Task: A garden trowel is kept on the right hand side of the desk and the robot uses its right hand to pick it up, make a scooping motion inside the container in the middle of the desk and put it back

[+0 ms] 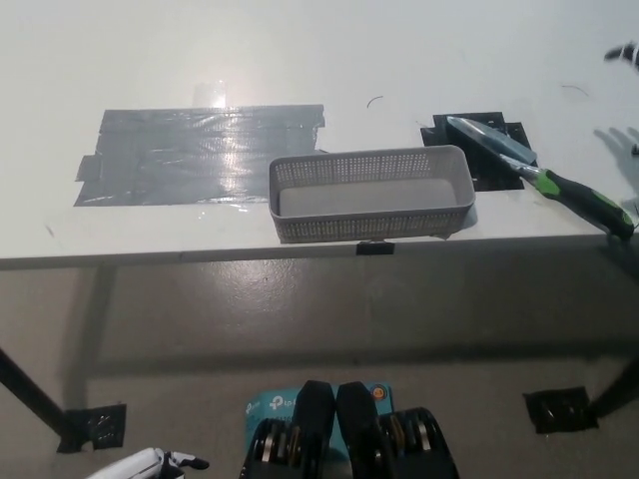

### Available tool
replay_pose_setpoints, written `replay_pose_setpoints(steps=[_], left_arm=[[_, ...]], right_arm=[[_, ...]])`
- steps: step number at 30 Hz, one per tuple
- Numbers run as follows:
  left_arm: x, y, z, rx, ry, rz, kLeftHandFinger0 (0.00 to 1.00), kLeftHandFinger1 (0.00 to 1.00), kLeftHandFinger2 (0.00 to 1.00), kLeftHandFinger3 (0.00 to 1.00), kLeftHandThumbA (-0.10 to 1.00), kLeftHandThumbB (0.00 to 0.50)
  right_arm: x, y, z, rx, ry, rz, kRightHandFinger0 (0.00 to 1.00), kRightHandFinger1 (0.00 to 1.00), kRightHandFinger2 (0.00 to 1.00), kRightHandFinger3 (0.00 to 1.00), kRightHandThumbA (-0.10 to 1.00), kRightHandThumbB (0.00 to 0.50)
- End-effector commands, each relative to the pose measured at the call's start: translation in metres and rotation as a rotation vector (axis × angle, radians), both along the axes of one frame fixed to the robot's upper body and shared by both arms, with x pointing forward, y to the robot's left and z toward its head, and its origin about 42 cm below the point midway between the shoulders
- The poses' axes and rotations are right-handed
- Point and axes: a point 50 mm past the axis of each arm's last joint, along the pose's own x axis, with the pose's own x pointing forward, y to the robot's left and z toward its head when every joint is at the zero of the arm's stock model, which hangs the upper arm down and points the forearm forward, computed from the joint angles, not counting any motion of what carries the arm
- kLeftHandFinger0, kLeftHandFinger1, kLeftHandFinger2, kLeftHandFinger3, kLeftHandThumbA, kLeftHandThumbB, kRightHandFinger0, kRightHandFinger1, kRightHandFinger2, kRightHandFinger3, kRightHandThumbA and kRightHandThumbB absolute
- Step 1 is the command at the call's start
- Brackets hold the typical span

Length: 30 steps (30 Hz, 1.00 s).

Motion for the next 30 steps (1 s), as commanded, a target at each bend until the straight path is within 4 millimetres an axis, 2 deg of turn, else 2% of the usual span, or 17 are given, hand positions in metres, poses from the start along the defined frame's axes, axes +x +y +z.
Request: replay_pose_setpoints(steps=[1,2,4,5,7,8,10,11,13,14,16,17,18,20,23,25,30], left_arm=[[0.0,0.008,0.012,0.028,-0.057,0.034,0.79,0.81,0.93,1.0,1.0,0.415],[0.001,0.009,0.013,0.032,-0.06,0.033,0.78,0.8,0.92,1.0,1.0,0.411],[0.004,0.01,0.014,0.03,-0.066,0.037,0.78,0.8,0.91,1.0,1.0,0.407],[0.006,0.01,0.013,0.03,-0.063,0.039,0.78,0.8,0.91,1.0,1.0,0.415],[0.009,0.009,0.014,0.027,-0.067,0.037,0.78,0.79,0.9,1.0,1.0,0.43],[0.012,0.009,0.015,0.024,-0.07,0.038,0.78,0.79,0.9,1.0,1.0,0.453],[0.013,0.009,0.015,0.027,-0.072,0.038,0.78,0.79,0.91,1.0,1.0,0.452],[0.015,0.008,0.015,0.024,-0.075,0.038,0.78,0.8,0.92,1.0,1.0,0.469],[0.015,0.006,0.015,0.023,-0.078,0.035,0.78,0.79,0.92,1.0,1.0,0.452],[0.015,0.006,0.014,0.023,-0.077,0.036,0.78,0.79,0.92,1.0,1.0,0.452],[0.014,0.006,0.015,0.02,-0.083,0.046,0.78,0.79,0.91,1.0,1.0,0.396],[0.013,0.006,0.014,0.02,-0.083,0.046,0.78,0.79,0.9,1.0,1.0,0.396],[0.012,0.005,0.012,0.024,-0.08,0.052,0.79,0.79,0.91,1.0,1.0,0.395],[0.011,0.006,0.011,0.022,-0.078,0.058,0.78,0.8,0.91,1.0,1.0,0.394],[0.01,0.006,0.009,0.012,-0.069,0.061,0.79,0.8,0.92,1.0,1.0,0.385],[0.012,0.004,0.006,0.013,-0.061,0.057,0.8,0.81,0.93,1.0,1.0,0.406],[0.02,-0.001,0.003,-0.002,-0.062,0.064,0.81,0.8,0.92,1.0,1.0,0.427]], right_arm=[[-0.077,-0.014,0.039,0.268,-0.152,0.082,1.0,1.0,1.0,1.0,0.67,0.363],[-0.096,-0.013,0.021,0.368,-0.187,0.089,1.0,1.0,1.0,1.0,0.54,0.306],[-0.116,-0.01,0.001,0.461,-0.225,0.1,1.0,1.0,1.0,1.0,0.48,0.258],[-0.147,-0.001,-0.04,0.539,-0.284,0.078,1.0,1.0,1.0,1.0,0.37,0.189],[-0.172,0.008,-0.09,0.693,-0.306,0.026,1.0,1.0,1.0,1.0,0.19,0.195],[-0.177,0.011,-0.108,0.715,-0.307,0.017,1.0,1.0,1.0,1.0,0.17,0.179],[-0.188,0.017,-0.138,0.75,-0.299,-0.008,0.96,1.0,1.0,1.0,0.16,0.157],[-0.197,0.021,-0.166,0.77,-0.28,-0.031,0.98,1.0,1.0,1.0,0.08,0.146],[-0.214,0.029,-0.204,0.83,-0.234,-0.098,0.92,0.95,0.98,1.0,0.01,0.148],[-0.214,0.03,-0.206,0.836,-0.234,-0.1,0.92,0.95,0.98,1.0,0.01,0.147],[-0.223,0.038,-0.233,0.91,-0.224,-0.152,0.72,0.79,0.87,0.98,-0.09,0.145],[-0.223,0.039,-0.234,0.914,-0.226,-0.154,0.71,0.78,0.86,0.98,-0.09,0.144],[-0.228,0.04,-0.246,0.923,-0.21,-0.169,0.64,0.71,0.8,0.98,-0.1,0.139],[-0.229,0.039,-0.257,0.943,-0.182,-0.177,0.63,0.66,0.73,0.97,-0.1,0.134],[-0.228,0.035,-0.269,0.952,-0.151,-0.165,0.61,0.63,0.7,0.96,-0.1,0.137],[-0.229,0.029,-0.277,0.94,-0.096,-0.155,0.61,0.64,0.68,0.97,-0.1,0.126],[-0.223,0.019,-0.274,0.907,-0.069,-0.14,0.6,0.63,0.66,0.98,-0.1,0.136]])
